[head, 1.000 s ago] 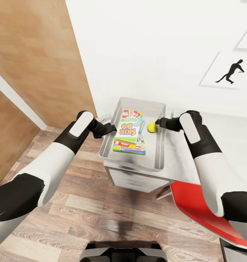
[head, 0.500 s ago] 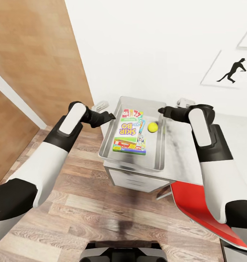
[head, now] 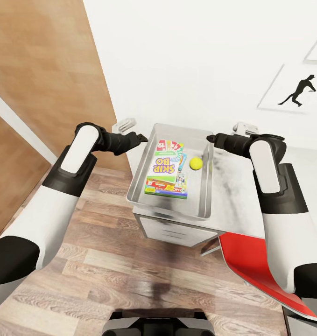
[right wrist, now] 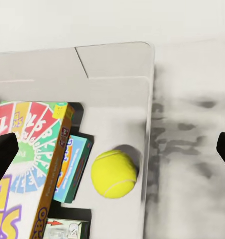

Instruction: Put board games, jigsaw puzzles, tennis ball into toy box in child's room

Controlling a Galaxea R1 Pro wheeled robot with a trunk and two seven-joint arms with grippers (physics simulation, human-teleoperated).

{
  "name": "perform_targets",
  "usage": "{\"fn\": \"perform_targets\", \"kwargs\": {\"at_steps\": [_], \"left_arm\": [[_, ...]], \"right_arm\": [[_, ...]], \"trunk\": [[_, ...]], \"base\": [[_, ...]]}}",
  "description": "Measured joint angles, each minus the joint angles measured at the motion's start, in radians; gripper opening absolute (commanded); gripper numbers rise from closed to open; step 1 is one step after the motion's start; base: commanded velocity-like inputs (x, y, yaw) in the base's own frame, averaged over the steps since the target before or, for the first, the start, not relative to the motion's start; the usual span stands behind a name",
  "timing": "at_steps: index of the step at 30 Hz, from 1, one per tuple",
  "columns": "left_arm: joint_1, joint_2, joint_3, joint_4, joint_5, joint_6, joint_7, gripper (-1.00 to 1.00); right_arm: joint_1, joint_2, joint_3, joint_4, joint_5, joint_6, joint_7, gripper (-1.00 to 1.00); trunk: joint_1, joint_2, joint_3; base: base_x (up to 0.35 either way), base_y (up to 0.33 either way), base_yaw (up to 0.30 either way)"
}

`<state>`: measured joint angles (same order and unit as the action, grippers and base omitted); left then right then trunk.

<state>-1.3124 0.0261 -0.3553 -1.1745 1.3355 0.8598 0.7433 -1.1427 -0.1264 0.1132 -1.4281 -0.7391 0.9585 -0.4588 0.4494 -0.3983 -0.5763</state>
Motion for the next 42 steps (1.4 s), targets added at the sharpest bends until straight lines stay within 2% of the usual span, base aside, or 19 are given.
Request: {"fn": "perform_targets", "kwargs": {"at_steps": [6, 11, 14, 17, 24, 27, 35, 42], "left_arm": [[0.008, 0.008, 0.002, -0.042, 0.012, 0.000, 0.003, 1.00], [0.017, 0.015, 0.022, -0.094, 0.018, 0.000, 0.003, 1.00], [0.000, 0.032, 0.039, -0.095, -0.001, 0.018, 0.020, 1.00], [-0.016, 0.049, 0.055, -0.095, -0.001, 0.029, 0.033, 1.00], [-0.056, 0.087, 0.090, -0.095, -0.001, 0.029, 0.033, 1.00], [-0.073, 0.087, 0.090, -0.095, 0.000, 0.028, 0.033, 1.00], [-0.073, 0.087, 0.090, -0.095, 0.000, 0.029, 0.033, 1.00], [-0.073, 0.087, 0.090, -0.095, 0.000, 0.029, 0.033, 1.00]], "right_arm": [[0.008, -0.006, -0.004, -0.017, 0.000, 0.000, 0.000, 1.00], [0.013, -0.029, -0.023, -0.025, -0.002, 0.000, 0.002, 1.00], [-0.004, -0.012, -0.016, -0.042, -0.016, 0.016, -0.007, 1.00], [-0.021, 0.003, -0.015, -0.058, -0.016, 0.032, -0.007, 1.00], [-0.060, 0.003, -0.015, -0.098, -0.016, 0.033, -0.007, 1.00], [-0.077, 0.003, -0.015, -0.112, -0.016, 0.033, -0.007, 1.00], [-0.122, 0.003, -0.015, -0.112, -0.016, 0.033, -0.007, 1.00], [-0.122, 0.003, -0.015, -0.112, -0.016, 0.033, -0.007, 1.00]], "trunk": [[0.000, 0.000, 0.000], [0.000, 0.000, 0.000], [0.000, 0.000, 0.000], [0.000, 0.000, 0.000], [0.000, 0.000, 0.000], [0.000, 0.000, 0.000], [0.000, 0.000, 0.000], [0.000, 0.000, 0.000]], "base": [[0.000, 0.000, 0.000], [0.000, 0.000, 0.000], [0.000, 0.000, 0.000], [0.000, 0.000, 0.000], [0.000, 0.000, 0.000], [0.000, 0.000, 0.000], [0.000, 0.000, 0.000], [0.000, 0.000, 0.000]]}}
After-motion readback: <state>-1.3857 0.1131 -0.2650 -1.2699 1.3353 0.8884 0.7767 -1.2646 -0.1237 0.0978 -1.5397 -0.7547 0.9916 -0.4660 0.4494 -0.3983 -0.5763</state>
